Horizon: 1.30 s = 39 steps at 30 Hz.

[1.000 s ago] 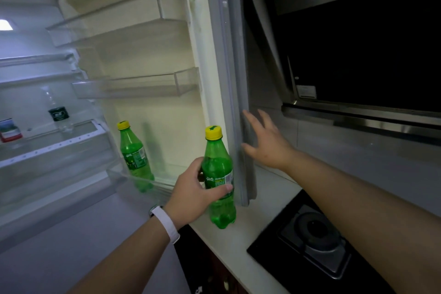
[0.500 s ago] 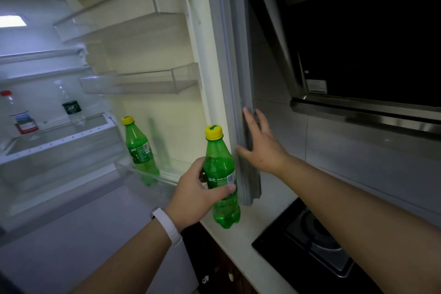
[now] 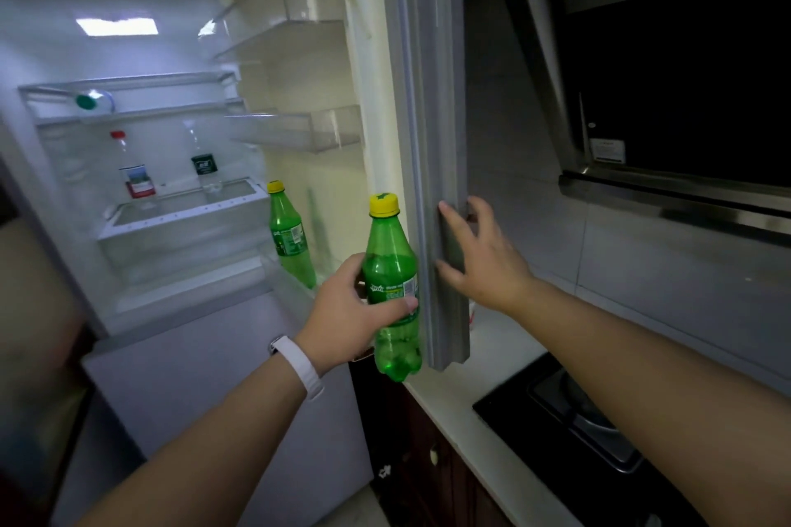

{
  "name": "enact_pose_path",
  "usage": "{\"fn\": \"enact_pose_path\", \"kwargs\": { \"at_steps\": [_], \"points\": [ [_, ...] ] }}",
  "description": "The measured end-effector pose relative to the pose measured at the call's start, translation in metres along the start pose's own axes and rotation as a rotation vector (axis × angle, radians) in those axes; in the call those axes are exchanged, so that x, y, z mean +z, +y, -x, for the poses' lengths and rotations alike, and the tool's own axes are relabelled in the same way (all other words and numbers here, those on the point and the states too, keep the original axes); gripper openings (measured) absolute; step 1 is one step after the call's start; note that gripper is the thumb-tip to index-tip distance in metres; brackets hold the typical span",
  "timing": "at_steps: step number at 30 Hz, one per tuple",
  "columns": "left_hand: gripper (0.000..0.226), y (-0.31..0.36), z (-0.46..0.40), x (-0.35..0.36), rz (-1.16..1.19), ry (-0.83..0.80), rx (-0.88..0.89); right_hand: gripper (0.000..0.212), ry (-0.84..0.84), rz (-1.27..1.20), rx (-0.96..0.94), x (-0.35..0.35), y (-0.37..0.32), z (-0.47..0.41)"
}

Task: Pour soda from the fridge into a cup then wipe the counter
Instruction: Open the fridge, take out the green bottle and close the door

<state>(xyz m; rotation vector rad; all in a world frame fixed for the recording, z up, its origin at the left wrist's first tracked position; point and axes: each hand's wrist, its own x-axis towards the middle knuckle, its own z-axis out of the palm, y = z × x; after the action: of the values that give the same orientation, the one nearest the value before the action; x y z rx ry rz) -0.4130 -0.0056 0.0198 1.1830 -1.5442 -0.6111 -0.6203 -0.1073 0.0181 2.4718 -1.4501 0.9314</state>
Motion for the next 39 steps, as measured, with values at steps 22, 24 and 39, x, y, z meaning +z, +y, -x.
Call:
{"fn": "enact_pose_path", "kwargs": {
  "at_steps": [22,24,39],
  "points": [
    [0.046,-0.021,0.083,-0.178,0.017,0.154,-0.001,0.089,0.265,0.102,-0.4,0.035,-0.189,0.001],
    [0.046,-0.023,0.095,-0.192,0.003,0.17,0.008,0.091,0.276,0.069,-0.432,0.044,-0.21,-0.001],
    [0.056,-0.052,0.145,-0.297,0.032,0.451,-0.12,0.092,0.335,-0.216,-0.629,0.128,-0.338,-0.057]
  ]
}}
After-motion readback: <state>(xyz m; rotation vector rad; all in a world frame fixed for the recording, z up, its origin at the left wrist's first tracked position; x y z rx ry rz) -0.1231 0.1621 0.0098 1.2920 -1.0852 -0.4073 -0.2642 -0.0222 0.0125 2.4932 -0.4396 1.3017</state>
